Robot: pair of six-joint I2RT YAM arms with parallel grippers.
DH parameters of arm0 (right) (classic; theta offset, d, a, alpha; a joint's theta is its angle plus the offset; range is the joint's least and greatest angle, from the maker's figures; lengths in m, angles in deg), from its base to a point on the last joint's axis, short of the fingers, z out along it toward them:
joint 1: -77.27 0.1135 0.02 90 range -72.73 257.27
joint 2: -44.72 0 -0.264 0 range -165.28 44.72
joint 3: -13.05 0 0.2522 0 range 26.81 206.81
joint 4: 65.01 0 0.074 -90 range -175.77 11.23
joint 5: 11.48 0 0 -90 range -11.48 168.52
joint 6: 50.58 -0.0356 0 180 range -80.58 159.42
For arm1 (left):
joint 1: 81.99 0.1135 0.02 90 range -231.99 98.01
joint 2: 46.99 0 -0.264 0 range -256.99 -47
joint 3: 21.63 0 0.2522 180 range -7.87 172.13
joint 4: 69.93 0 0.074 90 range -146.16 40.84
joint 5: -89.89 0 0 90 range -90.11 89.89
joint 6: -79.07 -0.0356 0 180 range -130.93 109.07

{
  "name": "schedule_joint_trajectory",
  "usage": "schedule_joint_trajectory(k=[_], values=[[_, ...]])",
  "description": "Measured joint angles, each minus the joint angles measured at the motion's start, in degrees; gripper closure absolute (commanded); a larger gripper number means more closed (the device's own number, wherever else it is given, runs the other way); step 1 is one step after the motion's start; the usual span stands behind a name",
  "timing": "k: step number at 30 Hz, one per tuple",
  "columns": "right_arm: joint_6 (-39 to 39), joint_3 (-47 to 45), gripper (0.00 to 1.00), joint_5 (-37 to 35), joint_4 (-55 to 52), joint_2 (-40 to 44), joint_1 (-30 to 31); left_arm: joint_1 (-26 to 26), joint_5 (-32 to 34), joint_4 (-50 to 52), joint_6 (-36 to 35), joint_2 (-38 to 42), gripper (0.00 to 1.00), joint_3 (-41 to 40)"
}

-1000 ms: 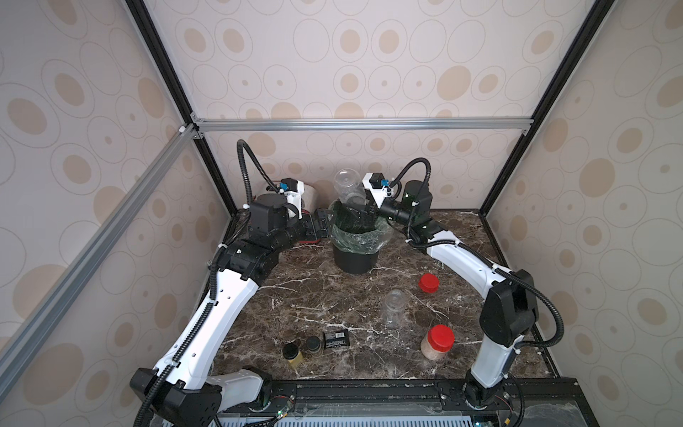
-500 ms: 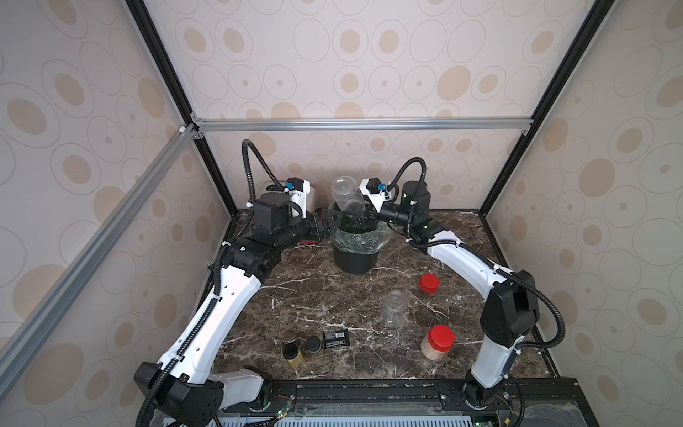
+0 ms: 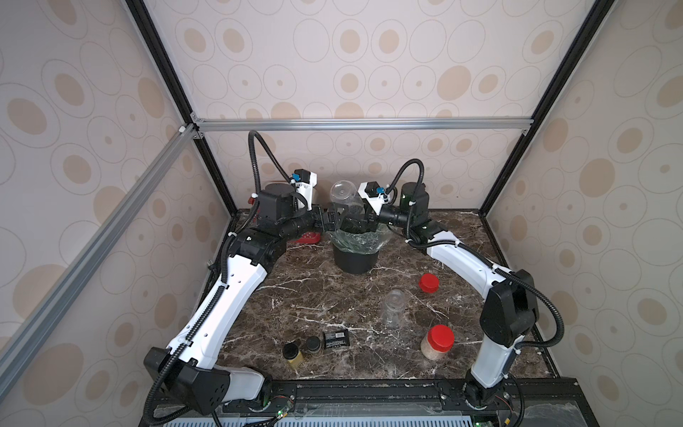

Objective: Empty expired oatmeal from jars
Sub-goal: Pour the expired oatmeal into the trash bin.

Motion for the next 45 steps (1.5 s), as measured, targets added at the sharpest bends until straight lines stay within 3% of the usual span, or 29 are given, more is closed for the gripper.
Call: schedule_joint_trajectory(k=[15, 24, 29, 33, 35, 39, 45], values=[[-3.1, 0.0, 0.98, 2.5, 1.3, -0.3, 0.0, -1.4, -0.3, -4.1, 1.6, -6.5, 0.05, 3.9], [-3.7, 0.0, 0.95, 2.3, 1.2, -1.1, 0.0, -1.6, 0.6, -4.6, 2.0, -7.8, 0.26, 5.1], [-3.7, 0.0, 0.74, 1.7, 1.2, -1.1, 0.0, -1.6, 1.8, -4.7, 2.1, -7.9, 0.36, 5.2], [-4.3, 0.0, 0.33, 1.0, 1.2, -1.1, 0.0, -1.6, 3.1, -5.3, 3.5, -8.2, 0.49, 5.2], [-5.3, 0.0, 0.19, 0.2, 1.3, -1.1, 0.0, -1.6, 3.9, -6.1, 5.0, -8.6, 0.56, 5.2], [-8.8, 0.0, 0.09, -2.6, 1.8, -1.0, -0.1, -1.7, 5.5, -8.6, 10.3, -10.8, 0.62, 5.2], [-17.7, -1.8, 0.07, -7.7, 3.1, 1.1, -0.6, -1.5, 5.7, -12.6, 20.7, -16.1, 0.62, 5.1]])
